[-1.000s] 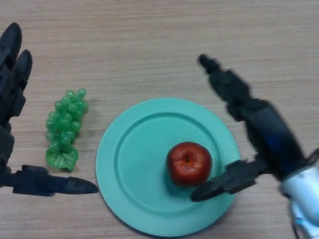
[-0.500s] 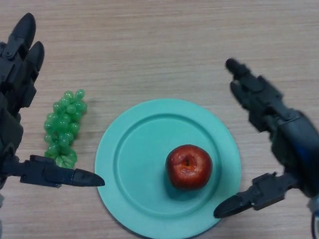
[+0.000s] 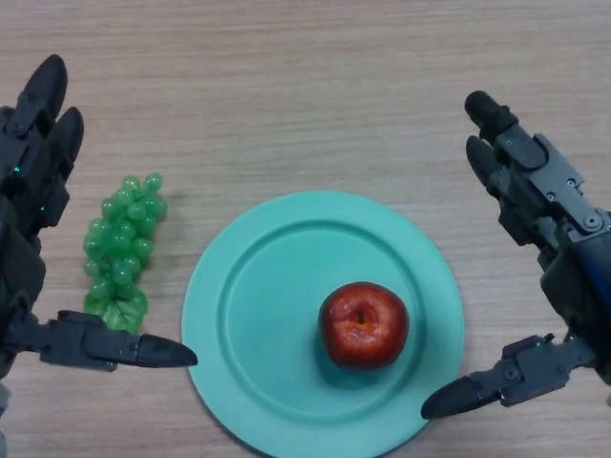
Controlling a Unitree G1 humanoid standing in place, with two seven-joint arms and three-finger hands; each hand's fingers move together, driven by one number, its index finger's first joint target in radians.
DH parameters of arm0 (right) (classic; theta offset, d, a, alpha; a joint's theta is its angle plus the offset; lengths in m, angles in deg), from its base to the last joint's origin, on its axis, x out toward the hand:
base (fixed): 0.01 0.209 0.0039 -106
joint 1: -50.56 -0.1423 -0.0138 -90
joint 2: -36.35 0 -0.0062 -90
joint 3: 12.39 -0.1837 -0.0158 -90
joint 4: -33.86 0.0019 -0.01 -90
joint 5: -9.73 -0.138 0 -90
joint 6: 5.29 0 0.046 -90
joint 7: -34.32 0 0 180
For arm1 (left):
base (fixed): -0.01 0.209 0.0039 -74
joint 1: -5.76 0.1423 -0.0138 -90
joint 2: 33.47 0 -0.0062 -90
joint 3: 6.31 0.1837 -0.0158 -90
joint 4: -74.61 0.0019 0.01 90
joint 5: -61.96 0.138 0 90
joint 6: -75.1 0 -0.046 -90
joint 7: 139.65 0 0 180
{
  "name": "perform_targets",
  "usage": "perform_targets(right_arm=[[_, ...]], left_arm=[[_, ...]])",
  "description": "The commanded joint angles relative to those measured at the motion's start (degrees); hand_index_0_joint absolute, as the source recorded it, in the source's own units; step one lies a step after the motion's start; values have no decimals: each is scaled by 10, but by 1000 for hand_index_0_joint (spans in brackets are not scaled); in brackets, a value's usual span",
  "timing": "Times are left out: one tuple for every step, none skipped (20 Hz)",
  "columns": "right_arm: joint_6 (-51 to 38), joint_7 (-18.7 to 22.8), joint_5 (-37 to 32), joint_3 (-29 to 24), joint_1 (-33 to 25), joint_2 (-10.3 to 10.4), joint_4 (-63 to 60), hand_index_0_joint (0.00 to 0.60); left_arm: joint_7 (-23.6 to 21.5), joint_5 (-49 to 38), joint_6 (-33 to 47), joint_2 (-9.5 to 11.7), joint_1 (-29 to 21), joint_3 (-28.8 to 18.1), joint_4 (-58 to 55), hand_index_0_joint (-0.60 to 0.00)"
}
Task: Pick up the red apple and place it on the plate
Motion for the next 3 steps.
perform_targets(right_arm=[[-35, 15, -20, -26, -18, -9, 48, 0], [-31, 15, -17, -23, -19, -8, 51, 0], [-22, 13, -14, -20, -19, -9, 58, 0]], left_arm=[[-13, 3, 70, 16, -7, -30, -44, 0], [-12, 4, 69, 14, -6, -28, -46, 0], [-13, 8, 74, 12, -3, -26, -49, 0]])
